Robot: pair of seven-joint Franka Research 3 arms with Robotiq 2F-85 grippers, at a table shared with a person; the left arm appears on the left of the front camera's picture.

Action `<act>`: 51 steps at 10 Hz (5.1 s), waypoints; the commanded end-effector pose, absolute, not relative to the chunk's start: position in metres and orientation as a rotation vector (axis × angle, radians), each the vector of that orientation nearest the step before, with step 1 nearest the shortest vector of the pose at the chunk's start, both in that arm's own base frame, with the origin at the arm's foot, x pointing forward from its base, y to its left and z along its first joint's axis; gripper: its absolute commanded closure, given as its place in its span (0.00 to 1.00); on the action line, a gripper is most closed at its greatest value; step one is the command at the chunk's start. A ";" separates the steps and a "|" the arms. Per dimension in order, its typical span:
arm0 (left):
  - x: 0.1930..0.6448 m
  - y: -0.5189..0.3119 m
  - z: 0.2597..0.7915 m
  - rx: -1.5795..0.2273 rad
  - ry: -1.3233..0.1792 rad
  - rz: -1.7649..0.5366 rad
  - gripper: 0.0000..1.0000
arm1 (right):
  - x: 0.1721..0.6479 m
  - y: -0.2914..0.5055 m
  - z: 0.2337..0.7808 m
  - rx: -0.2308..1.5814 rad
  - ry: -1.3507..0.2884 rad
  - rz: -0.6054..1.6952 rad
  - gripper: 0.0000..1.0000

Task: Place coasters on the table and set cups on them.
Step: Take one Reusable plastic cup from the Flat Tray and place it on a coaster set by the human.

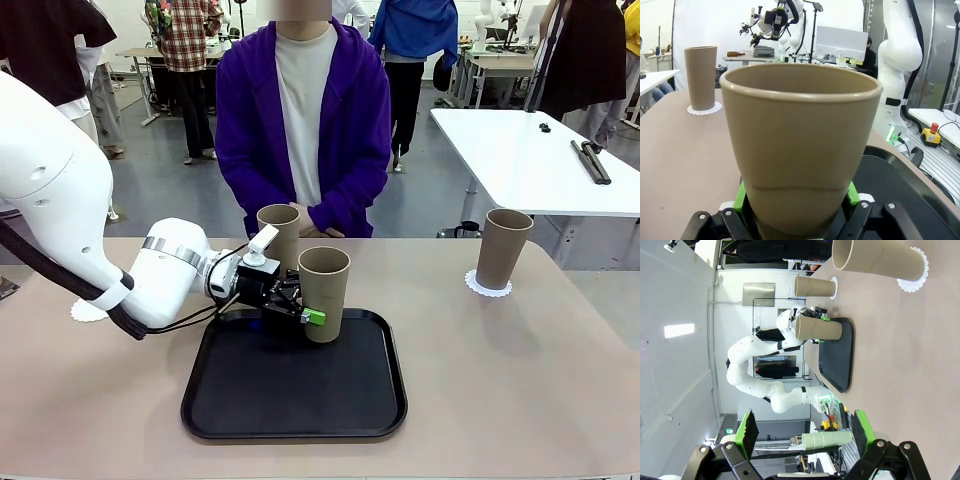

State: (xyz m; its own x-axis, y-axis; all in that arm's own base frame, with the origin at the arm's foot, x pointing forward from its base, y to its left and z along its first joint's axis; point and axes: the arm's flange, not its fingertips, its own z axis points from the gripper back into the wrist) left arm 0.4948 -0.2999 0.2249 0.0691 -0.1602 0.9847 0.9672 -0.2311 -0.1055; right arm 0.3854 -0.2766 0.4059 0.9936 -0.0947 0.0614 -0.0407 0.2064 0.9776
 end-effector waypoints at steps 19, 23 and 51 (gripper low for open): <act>0.452 -0.135 0.477 -1.044 -1.190 -1.081 0.16 | 0.386 -0.276 0.407 1.366 -0.120 -0.044 0.00; 0.451 0.026 0.443 -0.904 -1.324 -0.761 0.16 | 0.386 -0.276 0.407 1.366 -0.120 -0.044 0.00; 0.414 0.134 0.410 -0.730 -1.204 -0.851 0.16 | 0.386 -0.276 0.407 1.366 -0.120 -0.044 0.00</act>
State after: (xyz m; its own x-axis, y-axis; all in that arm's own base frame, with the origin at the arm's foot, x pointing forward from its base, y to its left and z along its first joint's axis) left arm 0.4170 0.1264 0.4154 0.1741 -0.1257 0.9767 0.8340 0.5461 -0.0784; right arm 0.3851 -0.2769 0.4057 0.9936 -0.0954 0.0610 -0.0402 0.2059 0.9777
